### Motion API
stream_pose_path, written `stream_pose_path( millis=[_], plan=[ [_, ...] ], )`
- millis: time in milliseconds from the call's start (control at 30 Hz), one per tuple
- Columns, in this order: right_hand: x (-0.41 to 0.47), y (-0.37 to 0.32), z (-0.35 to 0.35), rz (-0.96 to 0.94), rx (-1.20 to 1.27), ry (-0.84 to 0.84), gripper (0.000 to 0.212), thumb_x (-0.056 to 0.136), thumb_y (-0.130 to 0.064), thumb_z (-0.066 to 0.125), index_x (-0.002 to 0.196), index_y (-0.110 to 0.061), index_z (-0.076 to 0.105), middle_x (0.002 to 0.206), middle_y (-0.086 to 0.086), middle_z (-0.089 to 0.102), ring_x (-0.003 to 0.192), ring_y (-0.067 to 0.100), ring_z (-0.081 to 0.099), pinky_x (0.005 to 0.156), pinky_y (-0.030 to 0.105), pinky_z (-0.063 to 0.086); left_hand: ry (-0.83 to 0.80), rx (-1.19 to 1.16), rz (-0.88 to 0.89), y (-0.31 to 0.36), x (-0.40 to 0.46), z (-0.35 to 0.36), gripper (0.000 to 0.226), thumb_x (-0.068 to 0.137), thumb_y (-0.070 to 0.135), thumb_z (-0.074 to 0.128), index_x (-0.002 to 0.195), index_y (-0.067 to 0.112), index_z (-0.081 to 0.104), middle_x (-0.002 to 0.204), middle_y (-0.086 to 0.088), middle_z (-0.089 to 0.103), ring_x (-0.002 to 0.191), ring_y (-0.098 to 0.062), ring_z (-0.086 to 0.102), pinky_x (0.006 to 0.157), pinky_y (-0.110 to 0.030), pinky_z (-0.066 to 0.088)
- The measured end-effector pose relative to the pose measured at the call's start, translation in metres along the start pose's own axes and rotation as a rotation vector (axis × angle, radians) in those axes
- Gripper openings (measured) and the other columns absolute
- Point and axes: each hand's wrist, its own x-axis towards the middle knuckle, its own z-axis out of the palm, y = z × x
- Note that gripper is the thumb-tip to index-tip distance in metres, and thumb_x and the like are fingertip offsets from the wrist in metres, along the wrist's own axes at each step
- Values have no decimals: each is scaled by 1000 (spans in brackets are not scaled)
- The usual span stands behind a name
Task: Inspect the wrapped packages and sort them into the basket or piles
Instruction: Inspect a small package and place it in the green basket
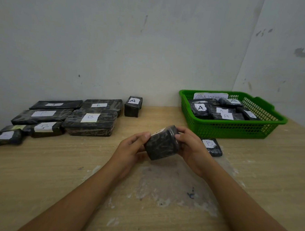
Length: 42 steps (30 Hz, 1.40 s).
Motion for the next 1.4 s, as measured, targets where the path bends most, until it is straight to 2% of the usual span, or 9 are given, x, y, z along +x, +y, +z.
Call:
stream_pose_path(
  millis=[133,267,433,600,700,767,1033,1167,1400],
  plan=[
    [1,0,-2,-9,8,-3,49,79,-18,66,124,-2,58,102,11,66,83,16,65,68,27,56,-41,-46,-94,1,-2,-1,46,92,43,62,120,9,74,116,-8,76,105,-28,73,82,-39,61],
    [3,-1,-4,-19,-10,35,37,81,-20,74,116,-13,66,106,4,69,89,14,67,71,28,57,-61,-133,-114,2,-2,-3,43,88,32,67,128,15,70,123,-8,73,110,-37,72,81,-50,64],
    [2,-2,-2,2,-104,140,20,95,-19,67,115,-14,66,110,5,70,87,16,70,69,33,59,-6,-180,-14,-2,2,-4,52,82,16,74,132,14,63,134,-14,67,112,-32,70,77,-39,64],
    [3,5,2,8,-243,153,68,64,-47,92,118,-16,65,124,9,68,107,23,71,87,43,62,-28,21,76,-3,0,-5,63,81,27,75,142,27,58,137,-8,60,111,-20,72,87,-39,62],
    [4,7,0,7,-266,132,75,56,-45,93,120,-17,64,124,8,69,109,24,72,95,47,59,-105,126,52,-1,-2,-3,57,88,37,70,143,36,56,136,-1,62,115,-17,70,90,-42,61],
    [5,6,-5,11,-241,145,75,56,-43,93,120,-17,63,124,10,68,107,25,72,95,49,59,-93,93,29,2,-3,0,42,96,33,62,138,34,60,127,-2,71,104,-16,73,84,-38,60],
    [4,-3,-6,0,-279,195,71,59,-43,96,117,-18,64,124,6,67,101,20,74,88,43,62,-47,135,8,4,-4,3,24,98,23,63,122,21,59,108,-12,77,88,-25,75,69,-30,60],
    [-7,-22,-8,-69,-536,115,61,70,-54,82,124,-34,61,126,-11,63,103,8,71,88,38,62,-9,194,57,13,-1,8,23,98,25,65,121,24,63,109,-11,77,89,-24,74,77,-33,57],
    [-14,-67,-29,-96,-767,-19,67,70,-46,88,131,-47,59,123,-18,65,108,-7,64,92,25,58,-52,223,66,35,13,26,22,99,27,64,120,26,65,107,-6,78,87,-22,73,82,-39,56]
  ],
)
